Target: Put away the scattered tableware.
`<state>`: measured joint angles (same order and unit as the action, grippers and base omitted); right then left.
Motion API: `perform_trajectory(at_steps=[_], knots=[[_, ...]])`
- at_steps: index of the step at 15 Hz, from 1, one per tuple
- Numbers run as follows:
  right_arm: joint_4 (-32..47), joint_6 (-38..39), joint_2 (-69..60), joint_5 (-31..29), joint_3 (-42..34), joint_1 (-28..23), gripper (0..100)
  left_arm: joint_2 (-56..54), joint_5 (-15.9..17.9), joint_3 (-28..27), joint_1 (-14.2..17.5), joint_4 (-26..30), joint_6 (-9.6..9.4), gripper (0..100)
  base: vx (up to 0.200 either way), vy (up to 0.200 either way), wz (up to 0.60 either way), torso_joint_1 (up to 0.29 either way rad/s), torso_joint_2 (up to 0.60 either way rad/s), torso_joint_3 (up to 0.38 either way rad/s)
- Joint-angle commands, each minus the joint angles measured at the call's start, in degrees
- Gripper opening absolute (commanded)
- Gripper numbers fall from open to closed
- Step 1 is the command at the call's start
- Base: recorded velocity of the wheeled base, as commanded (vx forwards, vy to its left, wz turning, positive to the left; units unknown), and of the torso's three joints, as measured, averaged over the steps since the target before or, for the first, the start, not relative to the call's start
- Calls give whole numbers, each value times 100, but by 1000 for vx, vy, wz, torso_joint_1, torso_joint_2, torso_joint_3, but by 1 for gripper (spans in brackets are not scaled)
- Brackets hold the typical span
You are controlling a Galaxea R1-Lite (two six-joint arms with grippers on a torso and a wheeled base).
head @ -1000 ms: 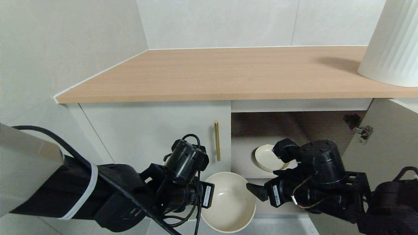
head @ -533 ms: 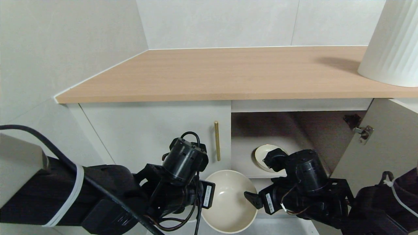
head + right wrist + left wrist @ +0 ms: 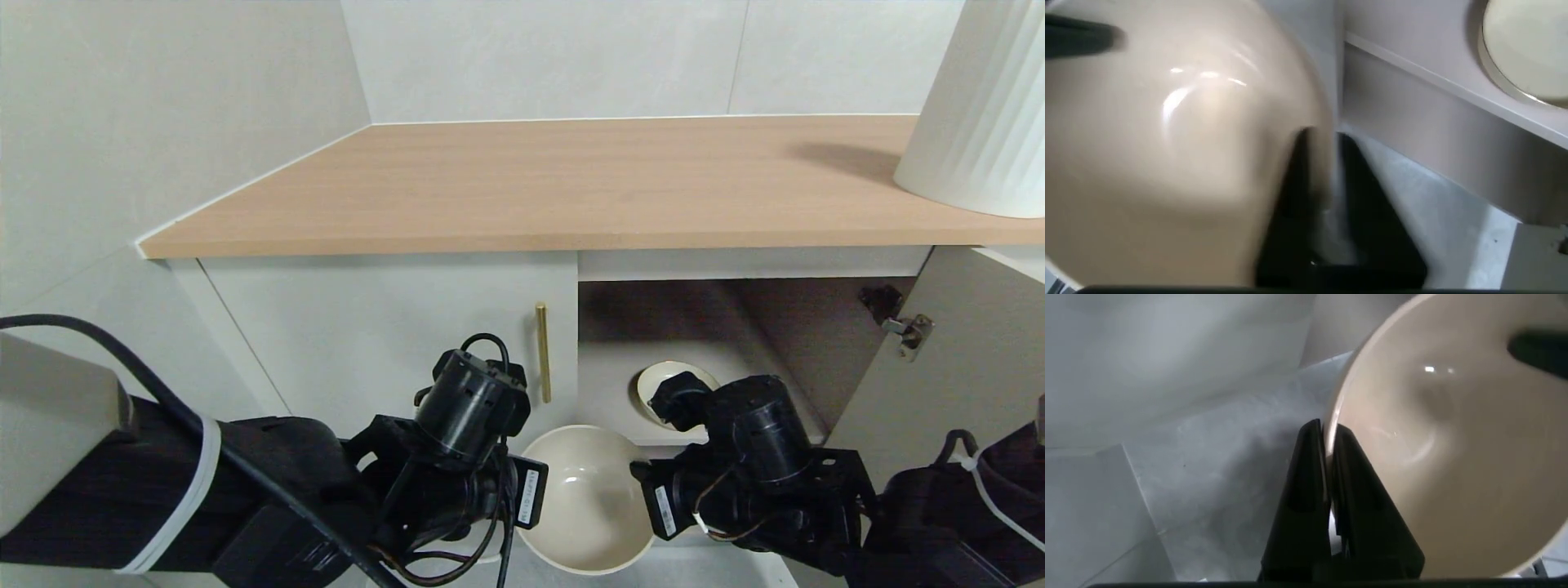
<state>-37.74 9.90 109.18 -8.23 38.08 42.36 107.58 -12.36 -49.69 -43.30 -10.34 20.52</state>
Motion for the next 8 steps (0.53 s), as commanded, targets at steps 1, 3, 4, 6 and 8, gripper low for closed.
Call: perform_trajectory(at_steps=[1,3,4,6,8], knots=[[30,-6,7,-38,-11,-9,0,8,-29,3,6,32,5,0,0,0,0,0,0,0],[30,-6,7,-38,-11,-9,0,8,-29,3,6,32,5,0,0,0,0,0,0,0],[30,-6,7,-38,-11,-9,0,8,-29,3,6,32,5,0,0,0,0,0,0,0],[30,-6,-2,-38,-11,-9,0,0,-29,3,6,41,5,0,0,0,0,0,0,0],[30,-6,-2,-38,-11,-9,0,0,-29,3,6,41,5,0,0,0,0,0,0,0]])
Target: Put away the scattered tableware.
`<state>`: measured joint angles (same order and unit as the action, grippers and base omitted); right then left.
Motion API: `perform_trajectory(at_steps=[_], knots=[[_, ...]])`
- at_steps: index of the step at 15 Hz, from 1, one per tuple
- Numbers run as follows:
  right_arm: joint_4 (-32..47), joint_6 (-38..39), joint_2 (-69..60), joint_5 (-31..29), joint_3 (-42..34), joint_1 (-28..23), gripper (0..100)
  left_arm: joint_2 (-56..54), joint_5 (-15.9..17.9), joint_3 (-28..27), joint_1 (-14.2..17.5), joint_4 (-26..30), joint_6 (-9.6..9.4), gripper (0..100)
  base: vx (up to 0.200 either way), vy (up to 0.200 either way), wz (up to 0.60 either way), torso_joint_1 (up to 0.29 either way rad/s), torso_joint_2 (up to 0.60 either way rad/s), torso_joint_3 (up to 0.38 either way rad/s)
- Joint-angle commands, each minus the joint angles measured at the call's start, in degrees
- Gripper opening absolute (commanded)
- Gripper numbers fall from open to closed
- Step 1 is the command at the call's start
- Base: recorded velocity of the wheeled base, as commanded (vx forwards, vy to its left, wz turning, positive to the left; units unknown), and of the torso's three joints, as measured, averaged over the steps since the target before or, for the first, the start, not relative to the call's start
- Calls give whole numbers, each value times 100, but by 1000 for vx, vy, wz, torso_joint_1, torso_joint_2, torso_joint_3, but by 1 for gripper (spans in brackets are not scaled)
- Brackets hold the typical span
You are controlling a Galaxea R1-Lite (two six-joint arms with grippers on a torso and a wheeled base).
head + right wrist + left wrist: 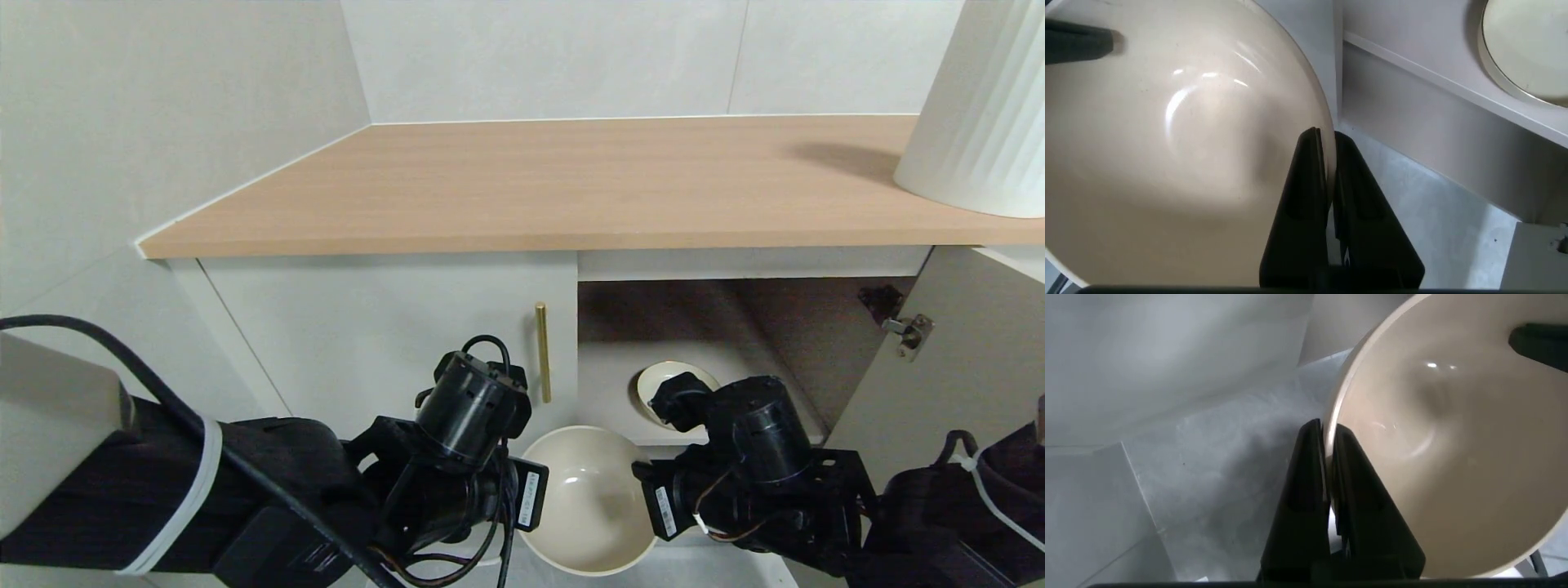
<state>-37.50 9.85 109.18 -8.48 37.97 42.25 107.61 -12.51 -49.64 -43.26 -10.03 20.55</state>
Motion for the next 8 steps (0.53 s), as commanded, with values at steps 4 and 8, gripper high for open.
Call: perform_trajectory(at_steps=[4,8], knots=[[6,-1,-2,-13,0,2,0,-12,-24,25,-33,19,-16,0,0,0,0,0,0,0],[6,-1,7,-13,0,2,0,-20,-24,86,-33,-7,-166,100,0,0,0,0,0,0]])
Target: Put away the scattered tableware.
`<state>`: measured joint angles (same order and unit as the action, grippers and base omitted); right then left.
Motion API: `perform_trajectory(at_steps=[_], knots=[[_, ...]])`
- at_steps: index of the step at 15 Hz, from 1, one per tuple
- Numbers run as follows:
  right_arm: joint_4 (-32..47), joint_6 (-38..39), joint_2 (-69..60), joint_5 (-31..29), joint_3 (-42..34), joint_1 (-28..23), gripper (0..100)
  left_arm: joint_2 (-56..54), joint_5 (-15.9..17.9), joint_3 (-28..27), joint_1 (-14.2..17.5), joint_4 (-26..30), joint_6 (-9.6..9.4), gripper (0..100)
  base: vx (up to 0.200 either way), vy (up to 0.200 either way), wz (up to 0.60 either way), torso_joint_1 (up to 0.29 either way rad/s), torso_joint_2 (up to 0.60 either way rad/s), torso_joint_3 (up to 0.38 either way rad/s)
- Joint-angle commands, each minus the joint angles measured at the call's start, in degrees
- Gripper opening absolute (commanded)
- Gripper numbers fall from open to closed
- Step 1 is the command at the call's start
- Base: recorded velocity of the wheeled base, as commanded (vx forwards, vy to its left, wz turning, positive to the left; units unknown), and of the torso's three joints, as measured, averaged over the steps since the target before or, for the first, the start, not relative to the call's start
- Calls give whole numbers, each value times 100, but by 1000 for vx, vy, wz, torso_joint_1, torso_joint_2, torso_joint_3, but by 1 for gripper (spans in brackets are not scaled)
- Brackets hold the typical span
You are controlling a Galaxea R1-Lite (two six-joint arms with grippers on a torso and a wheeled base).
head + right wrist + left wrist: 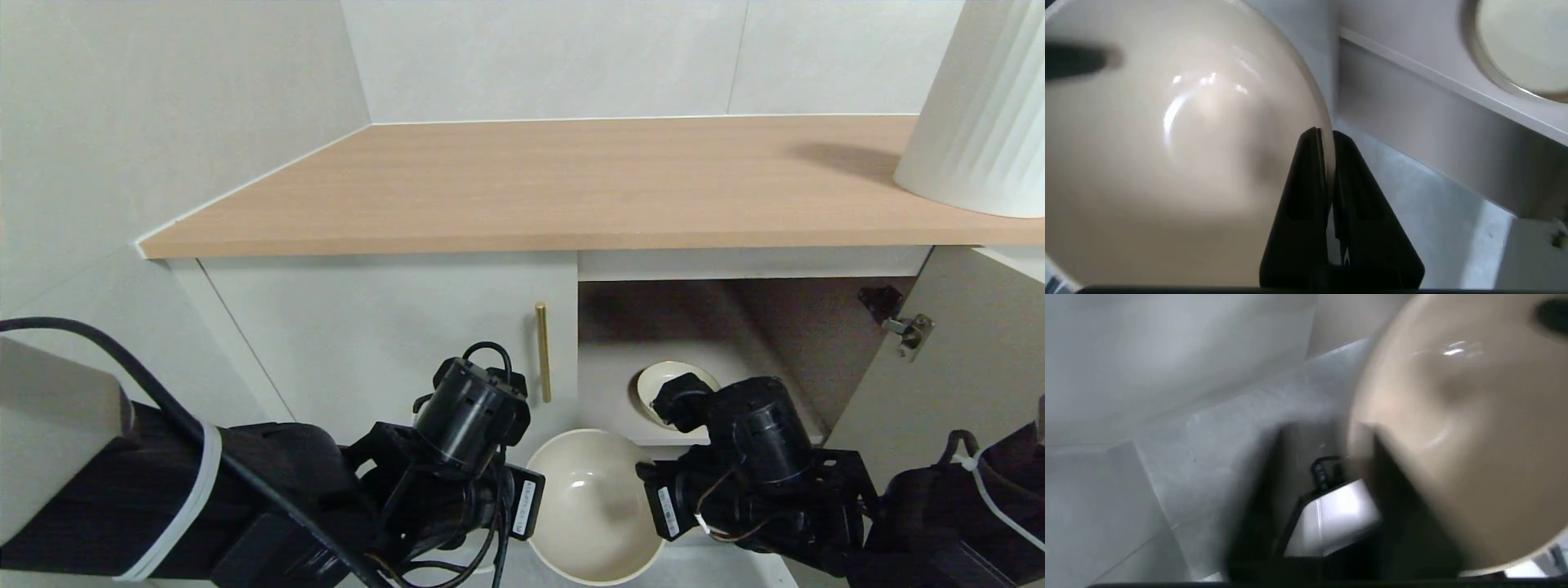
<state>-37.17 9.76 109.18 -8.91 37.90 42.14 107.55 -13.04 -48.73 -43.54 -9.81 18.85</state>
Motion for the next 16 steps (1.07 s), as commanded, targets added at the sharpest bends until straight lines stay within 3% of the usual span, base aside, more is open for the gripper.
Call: perform_trajectory(at_steps=[1,8,16], knots=[[-27,8,7,30,7,13,0,-14,30,-5,-5,-29,14,100,0,0,0,0,0,0],[-27,-10,86,-23,16,-48,0,-23,21,-5,-5,-38,14,100,0,0,0,0,0,0],[-18,-335,561,-137,209,-1112,0,-41,-5,-14,-5,-38,5,100,0,0,0,0,0,0]])
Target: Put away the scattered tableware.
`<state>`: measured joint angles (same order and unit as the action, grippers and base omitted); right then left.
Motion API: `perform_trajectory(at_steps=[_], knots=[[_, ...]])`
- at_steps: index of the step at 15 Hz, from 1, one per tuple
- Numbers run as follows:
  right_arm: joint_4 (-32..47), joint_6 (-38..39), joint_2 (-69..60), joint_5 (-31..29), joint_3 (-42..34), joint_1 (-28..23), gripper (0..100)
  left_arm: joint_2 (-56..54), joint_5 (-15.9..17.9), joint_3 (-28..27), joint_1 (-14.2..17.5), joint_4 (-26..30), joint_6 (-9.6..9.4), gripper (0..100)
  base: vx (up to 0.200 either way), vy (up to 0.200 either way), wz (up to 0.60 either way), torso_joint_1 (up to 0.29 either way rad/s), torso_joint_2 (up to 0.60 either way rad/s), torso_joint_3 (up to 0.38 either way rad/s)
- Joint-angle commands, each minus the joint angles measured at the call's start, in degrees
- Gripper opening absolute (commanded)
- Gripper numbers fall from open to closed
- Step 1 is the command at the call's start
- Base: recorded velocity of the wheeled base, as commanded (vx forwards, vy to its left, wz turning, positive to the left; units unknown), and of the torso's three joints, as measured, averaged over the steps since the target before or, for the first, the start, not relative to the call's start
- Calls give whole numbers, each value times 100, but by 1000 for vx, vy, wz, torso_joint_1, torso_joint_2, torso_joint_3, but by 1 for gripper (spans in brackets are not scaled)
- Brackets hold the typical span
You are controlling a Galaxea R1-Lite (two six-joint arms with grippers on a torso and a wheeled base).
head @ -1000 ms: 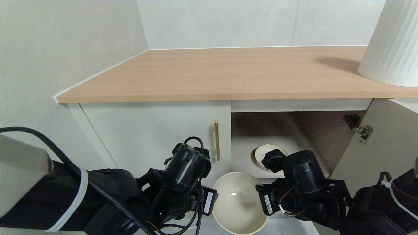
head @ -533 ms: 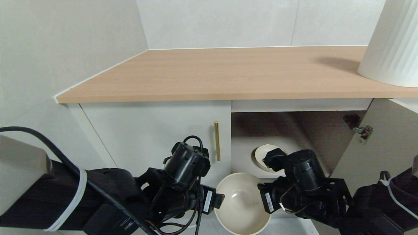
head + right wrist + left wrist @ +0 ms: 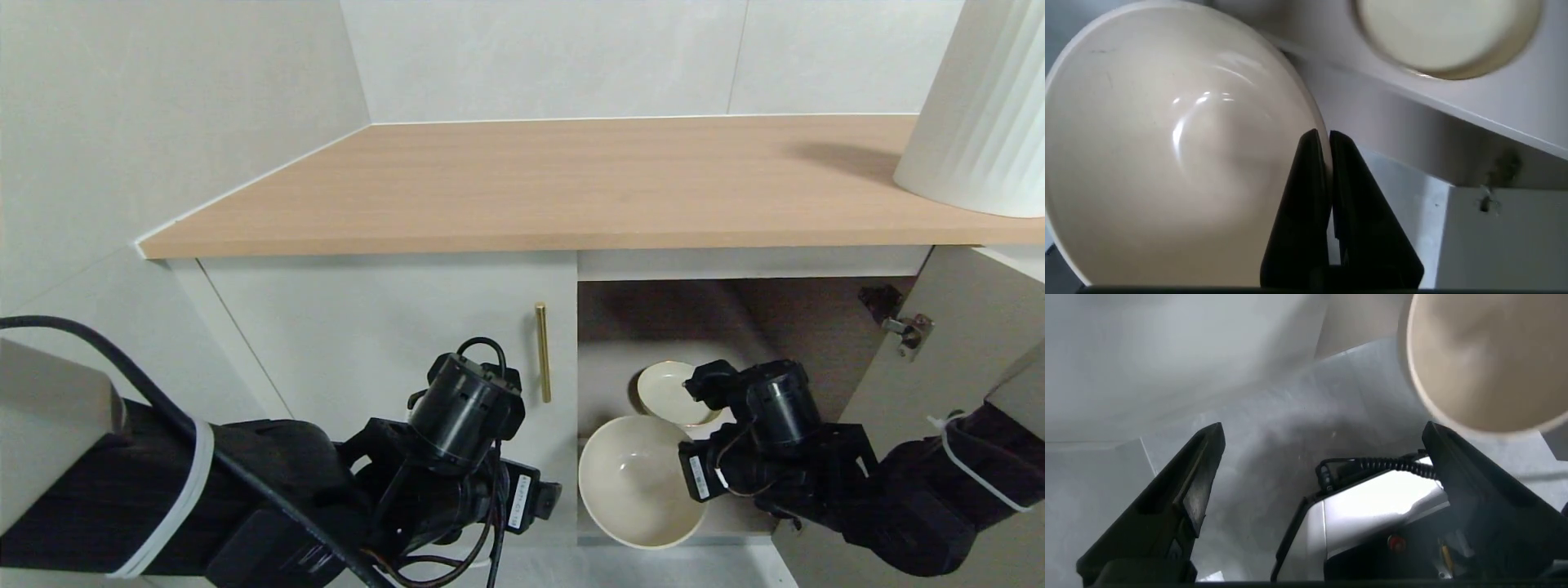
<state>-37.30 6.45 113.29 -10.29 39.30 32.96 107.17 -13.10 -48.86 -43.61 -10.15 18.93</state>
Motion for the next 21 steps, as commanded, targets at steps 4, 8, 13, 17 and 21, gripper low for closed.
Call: perform_trajectory(at_steps=[4,8,13,17,21], knots=[[-14,463,431,-8,596,-624,0,-3,1,-1,1,-4,5,100,0,0,0,0,0,0],[-5,1148,642,-237,1141,-923,0,-12,1,-1,1,-4,5,100,0,0,0,0,0,0],[118,1684,1284,-887,1923,-1143,0,-12,1,-1,1,-4,-4,100,0,0,0,0,0,0],[557,1992,1336,-975,2284,-1398,0,-3,1,-1,1,-4,5,100,0,0,0,0,0,0],[557,2009,1424,-1028,2363,-1495,0,6,1,-1,1,-4,5,100,0,0,0,0,0,0]])
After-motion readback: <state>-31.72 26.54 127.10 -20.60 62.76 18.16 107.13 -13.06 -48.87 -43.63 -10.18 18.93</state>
